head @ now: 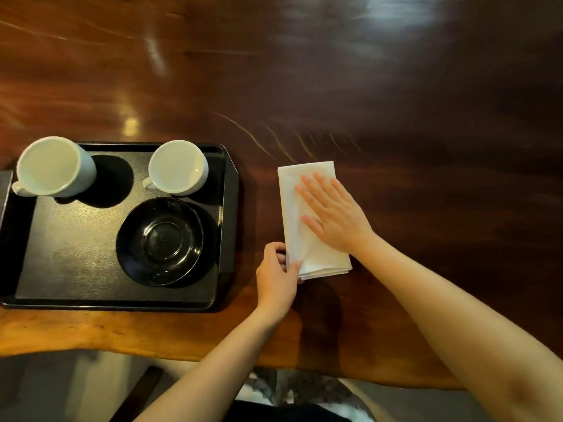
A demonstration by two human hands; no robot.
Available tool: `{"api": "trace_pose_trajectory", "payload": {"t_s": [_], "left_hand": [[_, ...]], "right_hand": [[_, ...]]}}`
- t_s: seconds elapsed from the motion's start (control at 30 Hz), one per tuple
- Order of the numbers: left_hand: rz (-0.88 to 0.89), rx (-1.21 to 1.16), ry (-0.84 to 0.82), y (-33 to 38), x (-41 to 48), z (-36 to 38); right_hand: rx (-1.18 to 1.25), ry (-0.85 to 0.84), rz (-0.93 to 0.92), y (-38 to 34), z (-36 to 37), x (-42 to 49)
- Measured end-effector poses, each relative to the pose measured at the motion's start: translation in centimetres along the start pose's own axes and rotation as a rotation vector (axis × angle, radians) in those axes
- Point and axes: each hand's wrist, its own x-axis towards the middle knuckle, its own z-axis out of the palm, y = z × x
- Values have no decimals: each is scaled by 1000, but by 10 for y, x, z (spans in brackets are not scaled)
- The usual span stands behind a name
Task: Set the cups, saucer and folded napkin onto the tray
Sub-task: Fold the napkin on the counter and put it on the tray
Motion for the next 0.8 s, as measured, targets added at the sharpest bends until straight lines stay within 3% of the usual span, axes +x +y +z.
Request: {"api": "trace_pose_trajectory", "payload": {"t_s": [0.2,0.23,0.33,0.37,0.63,0.8], "left_hand": [[-31,12,0,-2,2,-2],[-34,10,-5,-2,3,-2],[-30,9,-28,-4,5,-4],[-37,8,-37,-4,6,-4],[-79,-52,-47,-3,7,-9],[-193,-465,-156,6,5,-23]], "right_hand": [[41,67,230,16,-22,13],[33,90,143,7,-23,11],[-88,39,-357,-23,-11,0],[-105,-9,-417,-23,-8,1],[-65,7,9,25,-31,48],[243,-164,-163,11,-50,-16]]}}
